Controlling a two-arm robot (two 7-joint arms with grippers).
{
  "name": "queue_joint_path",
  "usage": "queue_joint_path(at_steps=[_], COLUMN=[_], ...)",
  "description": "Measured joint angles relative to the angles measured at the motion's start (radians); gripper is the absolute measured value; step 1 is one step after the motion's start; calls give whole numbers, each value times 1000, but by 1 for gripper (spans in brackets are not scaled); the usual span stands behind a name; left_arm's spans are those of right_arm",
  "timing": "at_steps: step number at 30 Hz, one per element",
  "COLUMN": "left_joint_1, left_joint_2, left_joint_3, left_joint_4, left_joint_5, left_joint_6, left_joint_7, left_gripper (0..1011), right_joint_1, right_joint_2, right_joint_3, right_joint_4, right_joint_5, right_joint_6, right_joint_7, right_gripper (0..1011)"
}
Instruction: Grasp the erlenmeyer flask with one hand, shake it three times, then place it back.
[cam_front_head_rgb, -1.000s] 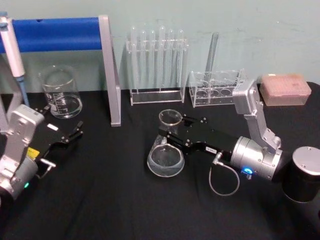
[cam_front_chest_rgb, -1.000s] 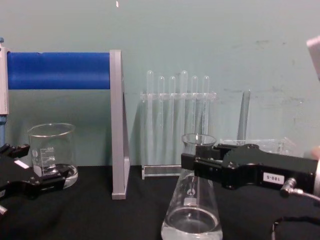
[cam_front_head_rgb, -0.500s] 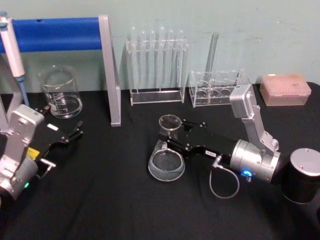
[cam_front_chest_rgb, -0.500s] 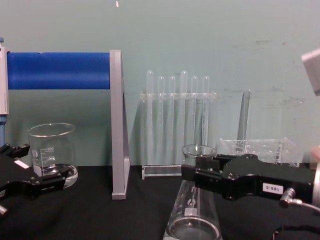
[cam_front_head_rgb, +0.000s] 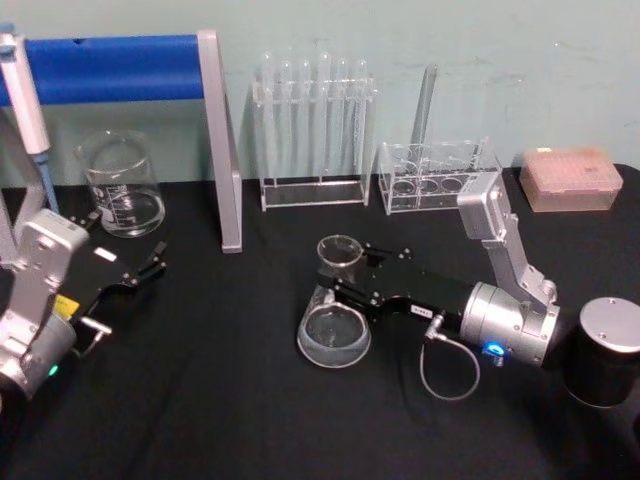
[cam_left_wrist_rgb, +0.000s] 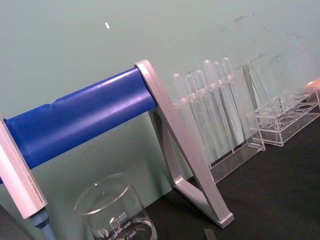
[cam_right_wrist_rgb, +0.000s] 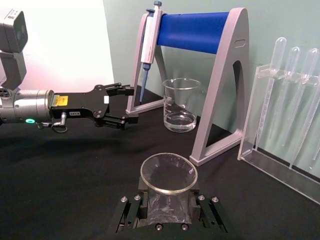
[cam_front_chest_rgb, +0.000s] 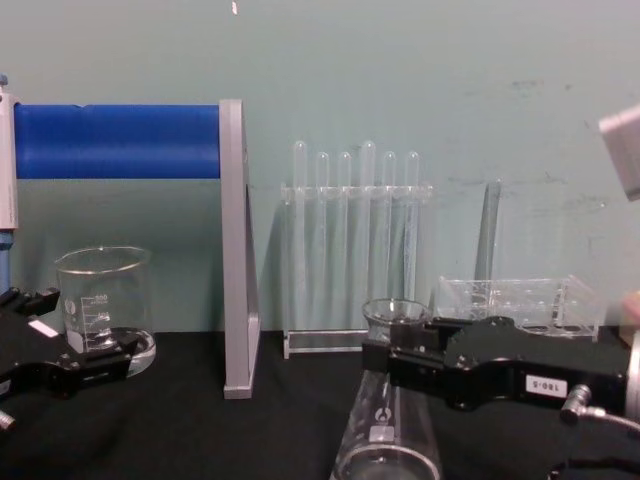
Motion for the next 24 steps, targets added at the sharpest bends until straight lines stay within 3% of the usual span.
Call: queue_joint_path(at_steps=[24], left_joint_1=[0], left_joint_2=[0], left_joint_3=[0], left_joint_4=[0], left_joint_5=[0], left_joint_6=[0], left_joint_7=[0], left_gripper=[1001], right_joint_1=[9], right_joint_2=[10], right_joint_3=[-11], right_joint_4=[4], right_joint_5=[-1], right_joint_6=[9], right_joint_7=[14], right_gripper=[448])
